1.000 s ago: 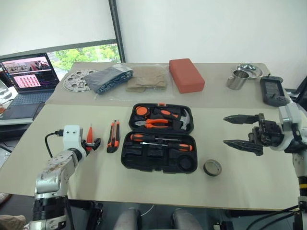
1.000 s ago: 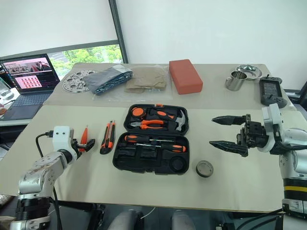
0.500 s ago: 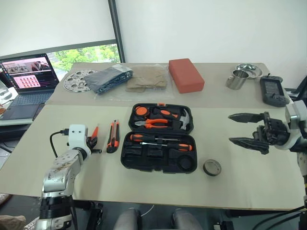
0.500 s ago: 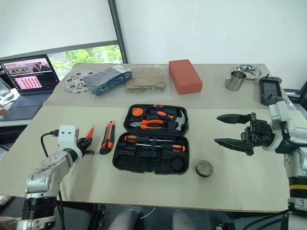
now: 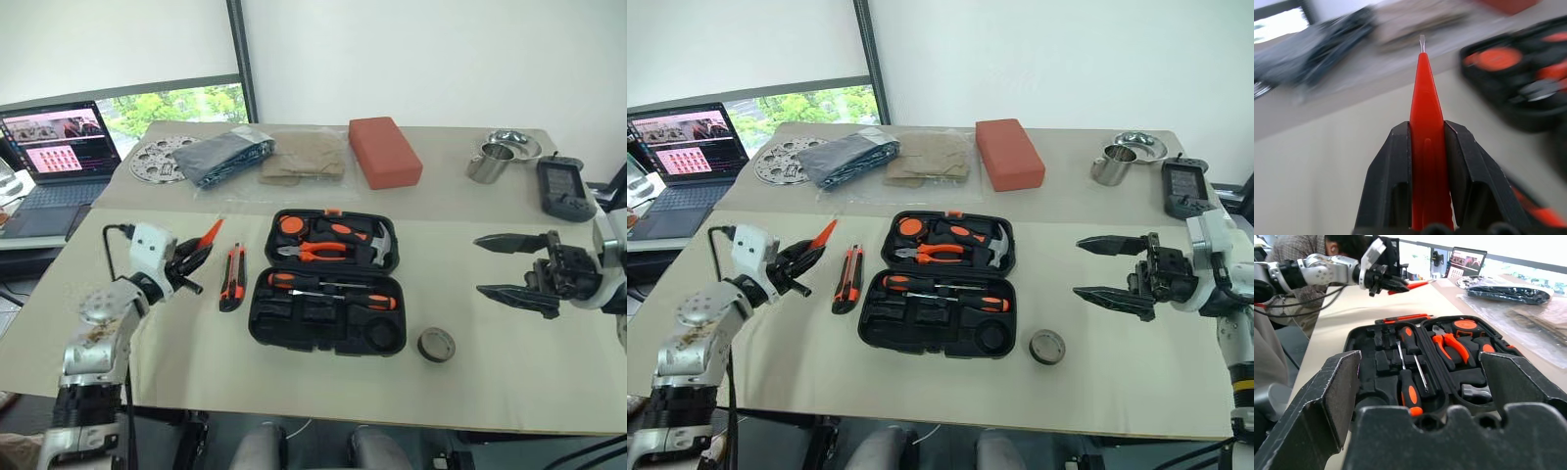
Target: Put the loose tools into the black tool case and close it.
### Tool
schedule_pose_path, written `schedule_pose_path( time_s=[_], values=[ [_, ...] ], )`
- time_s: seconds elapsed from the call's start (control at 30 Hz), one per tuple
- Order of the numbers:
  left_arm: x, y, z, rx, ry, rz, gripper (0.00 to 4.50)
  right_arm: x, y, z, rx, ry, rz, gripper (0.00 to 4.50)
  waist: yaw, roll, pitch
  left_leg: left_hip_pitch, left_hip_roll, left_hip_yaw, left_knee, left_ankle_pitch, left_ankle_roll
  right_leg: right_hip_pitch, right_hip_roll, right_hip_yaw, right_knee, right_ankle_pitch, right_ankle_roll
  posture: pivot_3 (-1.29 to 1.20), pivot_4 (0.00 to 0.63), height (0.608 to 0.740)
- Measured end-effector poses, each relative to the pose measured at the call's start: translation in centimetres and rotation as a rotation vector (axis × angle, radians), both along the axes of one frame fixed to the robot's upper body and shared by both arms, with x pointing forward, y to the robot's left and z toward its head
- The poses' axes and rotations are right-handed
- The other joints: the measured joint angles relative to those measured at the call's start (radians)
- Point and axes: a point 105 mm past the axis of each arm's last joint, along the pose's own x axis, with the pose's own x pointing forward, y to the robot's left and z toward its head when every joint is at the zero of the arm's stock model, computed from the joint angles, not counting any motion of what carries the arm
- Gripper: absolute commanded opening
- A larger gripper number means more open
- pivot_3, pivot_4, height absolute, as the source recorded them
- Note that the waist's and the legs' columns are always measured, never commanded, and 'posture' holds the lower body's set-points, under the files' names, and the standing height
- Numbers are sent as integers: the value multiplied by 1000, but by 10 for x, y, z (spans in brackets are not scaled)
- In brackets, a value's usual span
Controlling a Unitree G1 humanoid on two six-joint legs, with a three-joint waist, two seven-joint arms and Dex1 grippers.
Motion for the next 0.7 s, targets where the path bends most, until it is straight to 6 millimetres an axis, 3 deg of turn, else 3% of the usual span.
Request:
schedule_pose_path(
  time_s=[0.13,0.27,0.4,0.53,0.7],
  values=[
    [-3,-33,21,18,-35,-242,494,0,-2,1,1,-1,-4,4500,-2,0,0,0,0,0,0,0,0,0,2,0,0,0,0,0,150,740],
    [-6,-61,23,89,-26,-477,494,-2,-3,-2,1,13,-7,4500,-8,1,0,0,-1,1,1,0,0,0,5,1,0,0,0,0,150,740],
    [-9,-72,18,142,0,-609,494,-5,-5,-7,-6,30,-12,4500,-10,1,0,-1,-1,1,1,0,0,-1,6,2,0,0,0,0,150,740],
    [-17,-78,1,271,61,-768,494,-9,-8,-12,-29,49,-21,4500,-8,1,0,-1,-1,3,2,0,0,-1,5,3,0,0,0,0,150,740],
    [-21,-79,-12,344,112,-861,494,-12,-8,-15,-35,57,-15,4500,-8,1,0,-2,-1,3,3,0,0,-1,6,3,0,0,0,0,150,740]
  ],
)
